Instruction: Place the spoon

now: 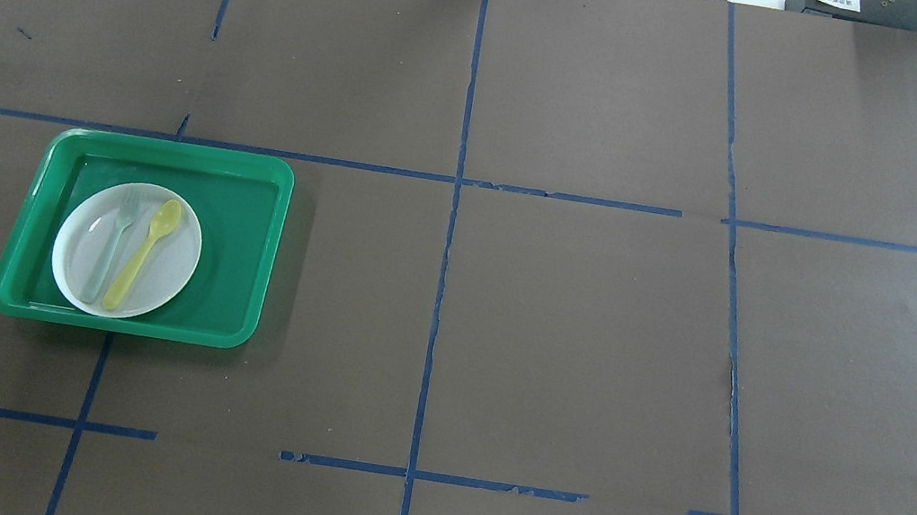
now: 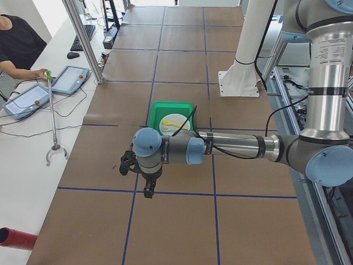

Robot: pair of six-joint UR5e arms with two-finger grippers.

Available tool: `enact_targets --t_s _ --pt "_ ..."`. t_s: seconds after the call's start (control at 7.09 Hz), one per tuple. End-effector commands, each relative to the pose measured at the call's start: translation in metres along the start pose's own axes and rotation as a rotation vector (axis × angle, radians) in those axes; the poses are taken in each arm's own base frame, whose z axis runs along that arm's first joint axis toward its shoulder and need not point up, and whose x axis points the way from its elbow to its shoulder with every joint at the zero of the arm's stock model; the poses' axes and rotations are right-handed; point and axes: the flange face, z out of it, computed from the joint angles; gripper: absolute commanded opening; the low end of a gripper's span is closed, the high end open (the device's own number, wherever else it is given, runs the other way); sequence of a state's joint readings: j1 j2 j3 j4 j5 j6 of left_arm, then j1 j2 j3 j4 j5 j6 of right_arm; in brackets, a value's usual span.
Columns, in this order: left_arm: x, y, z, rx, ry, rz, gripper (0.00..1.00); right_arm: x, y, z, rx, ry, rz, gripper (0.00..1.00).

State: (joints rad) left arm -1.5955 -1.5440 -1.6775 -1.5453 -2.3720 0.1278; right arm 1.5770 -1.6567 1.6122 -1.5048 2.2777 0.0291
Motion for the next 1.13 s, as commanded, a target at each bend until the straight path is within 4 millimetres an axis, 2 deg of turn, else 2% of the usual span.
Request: enact_targets --t_s 0.0,0.28,0.56,0.71,0.85,0.99 --pt "0.001 -0.001 0.003 -0.007 0.001 0.000 1.00 0.000 -0.001 0.000 0.000 0.000 0.000 1.00" --pt "0.002 0.002 0.002 -0.001 -0.003 0.015 1.00 0.000 0.000 0.000 0.000 0.000 0.000 1.00" --pt "-0.006 0.007 0.009 0.001 -0.005 0.017 1.00 0.000 0.000 0.001 -0.001 0.000 0.001 1.00" --pt "-0.008 0.017 0.014 0.003 -0.002 0.015 1.00 0.000 0.000 0.000 0.000 0.001 0.000 1.00" --pt "-0.001 0.011 0.013 0.022 0.001 0.049 1.00 0.000 -0.001 0.000 0.000 0.000 0.000 1.00" --pt "0.032 -0.003 0.027 0.042 0.011 0.106 1.00 0.000 0.000 0.000 0.000 0.000 0.000 1.00"
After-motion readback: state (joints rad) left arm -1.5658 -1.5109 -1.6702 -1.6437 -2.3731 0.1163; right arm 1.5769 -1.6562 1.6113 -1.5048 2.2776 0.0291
